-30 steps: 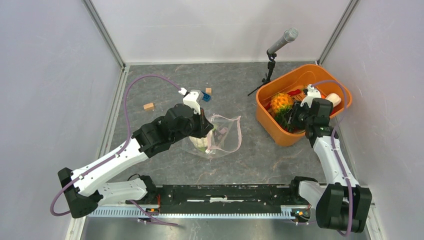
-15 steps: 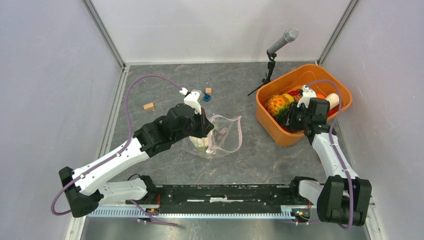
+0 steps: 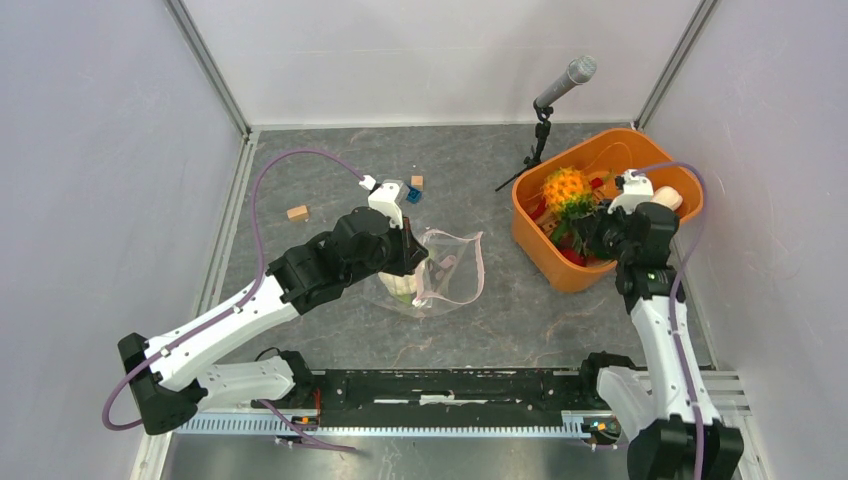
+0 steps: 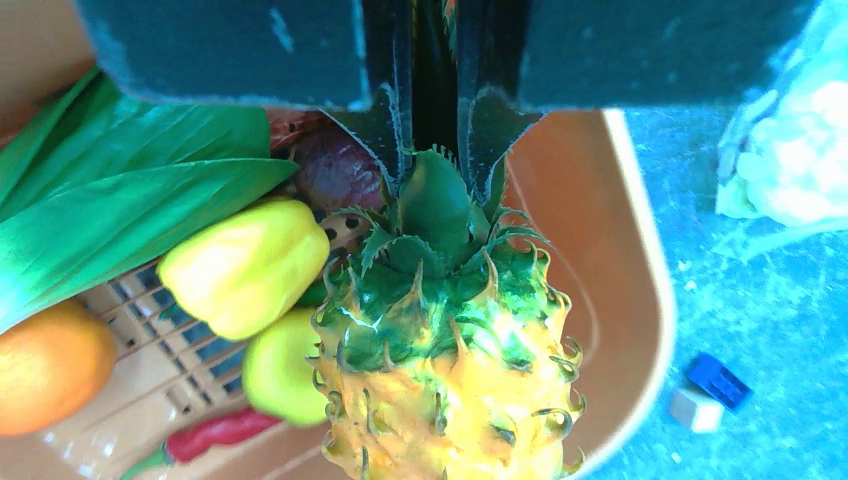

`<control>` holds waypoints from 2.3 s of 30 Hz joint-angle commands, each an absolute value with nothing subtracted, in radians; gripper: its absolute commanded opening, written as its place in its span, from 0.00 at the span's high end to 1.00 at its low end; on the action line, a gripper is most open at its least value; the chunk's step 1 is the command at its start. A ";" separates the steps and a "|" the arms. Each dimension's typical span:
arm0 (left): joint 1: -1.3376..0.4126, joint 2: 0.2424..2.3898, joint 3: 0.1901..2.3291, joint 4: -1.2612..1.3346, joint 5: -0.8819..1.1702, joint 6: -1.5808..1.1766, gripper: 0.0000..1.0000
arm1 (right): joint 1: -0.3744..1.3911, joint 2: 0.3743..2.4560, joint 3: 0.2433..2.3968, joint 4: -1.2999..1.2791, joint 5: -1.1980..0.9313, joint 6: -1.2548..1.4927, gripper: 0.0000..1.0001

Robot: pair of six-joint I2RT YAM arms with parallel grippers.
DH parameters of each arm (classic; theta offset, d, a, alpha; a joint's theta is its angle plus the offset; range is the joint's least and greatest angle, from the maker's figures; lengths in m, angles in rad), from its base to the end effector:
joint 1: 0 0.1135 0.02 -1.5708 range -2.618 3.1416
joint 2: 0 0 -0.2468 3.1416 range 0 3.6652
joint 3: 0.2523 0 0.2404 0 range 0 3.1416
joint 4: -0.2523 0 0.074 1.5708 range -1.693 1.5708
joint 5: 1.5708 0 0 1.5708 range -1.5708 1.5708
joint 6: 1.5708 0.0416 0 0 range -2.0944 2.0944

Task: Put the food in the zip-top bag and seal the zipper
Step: Pick up the fake fruit from the bin, then place the fake fruit in the zipper food storage bag.

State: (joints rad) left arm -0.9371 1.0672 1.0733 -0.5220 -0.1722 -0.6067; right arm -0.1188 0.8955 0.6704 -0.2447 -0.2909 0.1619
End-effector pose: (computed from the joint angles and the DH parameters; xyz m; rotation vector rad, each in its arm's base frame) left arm 0.1439 -0.1838 0.3344 0.2489 2.1550 -0.7463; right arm 0.2075 -0.0128 0.2611 0.1031 2.0318 0.3235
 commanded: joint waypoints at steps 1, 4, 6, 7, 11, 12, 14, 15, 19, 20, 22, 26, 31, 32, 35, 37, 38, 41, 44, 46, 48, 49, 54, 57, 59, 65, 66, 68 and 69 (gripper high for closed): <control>-0.935 1.055 1.078 -0.502 -0.169 -0.592 0.98 | -0.118 0.799 0.712 -0.206 -0.321 0.223 1.00; -0.935 1.060 1.080 -0.502 -0.165 -0.589 0.98 | -0.118 0.753 0.716 -0.231 -0.411 0.250 1.00; -0.935 1.059 1.080 -0.502 -0.163 -0.589 0.98 | -0.118 0.709 0.711 -0.222 -0.488 0.281 1.00; -0.934 1.060 1.081 -0.500 -0.163 -0.587 0.98 | -0.118 0.690 0.710 -0.210 -0.535 0.303 1.00; -0.936 1.072 1.090 -0.499 -0.157 -0.581 0.98 | -0.118 0.647 0.728 -0.189 -0.746 0.380 1.00; -0.934 1.074 1.091 -0.499 -0.157 -0.582 0.98 | -0.118 0.638 0.730 -0.183 -0.784 0.391 1.00; -0.936 1.074 1.091 -0.499 -0.161 -0.581 0.98 | -0.118 0.613 0.746 -0.202 -0.847 0.390 1.00; -0.936 1.075 1.091 -0.499 -0.163 -0.582 0.98 | -0.117 0.604 0.757 -0.217 -0.884 0.384 1.00; -0.935 1.079 1.094 -0.488 -0.159 -0.581 0.98 | -0.118 0.587 0.816 -0.270 -1.026 0.366 1.00; -0.935 1.083 1.099 -0.488 -0.155 -0.583 0.98 | -0.116 0.580 0.836 -0.294 -1.031 0.347 1.00; -0.935 1.088 1.109 -0.488 -0.156 -0.589 0.98 | -0.108 0.566 0.857 -0.306 -1.055 0.352 1.00; -0.936 1.100 1.140 -0.501 -0.185 -0.609 0.98 | -0.089 0.548 0.870 -0.317 -1.096 0.355 1.00; -0.935 1.122 1.183 -0.514 -0.240 -0.627 0.98 | -0.050 0.573 0.903 -0.461 -1.044 0.243 1.00; -0.935 1.131 1.192 -0.520 -0.251 -0.633 0.98 | -0.036 0.578 0.901 -0.479 -1.035 0.229 1.00; -0.935 1.163 1.215 -0.528 -0.259 -0.649 0.98 | 0.039 0.622 0.962 -0.609 -0.958 0.134 1.00; -0.936 1.172 1.218 -0.526 -0.258 -0.655 0.98 | 0.073 0.653 1.004 -0.666 -0.928 0.097 1.00; -0.935 1.175 1.220 -0.525 -0.257 -0.656 0.98 | 0.089 0.663 1.026 -0.694 -0.874 0.078 1.00; -0.936 1.181 1.218 -0.520 -0.262 -0.660 0.98 | 0.130 0.706 1.046 -0.738 -0.835 0.050 1.00; -0.935 1.185 1.214 -0.512 -0.255 -0.664 0.98 | 0.194 0.727 1.052 -0.775 -0.700 0.032 1.00; -0.936 1.188 1.215 -0.509 -0.256 -0.665 0.98 | 0.235 0.744 1.039 -0.763 -0.726 0.033 1.00; -0.936 1.199 1.218 -0.506 -0.252 -0.661 0.98 | 0.294 0.736 1.017 -0.711 -0.744 0.052 1.00; -0.935 1.204 1.223 -0.507 -0.246 -0.657 0.98 | 0.318 0.726 1.019 -0.696 -0.716 0.058 1.00; -0.936 1.207 1.216 -0.510 -0.248 -0.657 0.98 | 0.400 0.749 1.029 -0.664 -0.680 0.057 1.00; -0.936 1.205 1.218 -0.520 -0.263 -0.653 0.98 | 0.431 0.737 1.048 -0.631 -0.720 0.046 1.00; -0.935 1.204 1.220 -0.520 -0.264 -0.646 0.98 | 0.438 0.717 1.061 -0.606 -0.718 0.047 1.00; -0.935 1.189 1.221 -0.520 -0.253 -0.627 0.98 | 0.468 0.808 1.029 -0.719 -0.572 0.008 1.00; -0.936 1.185 1.219 -0.520 -0.253 -0.622 0.98 | 0.493 0.823 1.011 -0.724 -0.546 0.008 1.00; -0.935 1.182 1.214 -0.523 -0.248 -0.623 0.98 | 0.559 0.845 0.988 -0.704 -0.481 0.029 1.00; -0.935 1.179 1.211 -0.522 -0.243 -0.626 0.98 | 0.594 0.862 0.988 -0.695 -0.437 0.044 1.00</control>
State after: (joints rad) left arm -0.9371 1.2072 1.1828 -0.5377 -0.2348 -0.6346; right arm 0.4992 0.8089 1.0191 -0.7086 -0.5835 0.0280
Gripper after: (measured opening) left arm 0.040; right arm 0.201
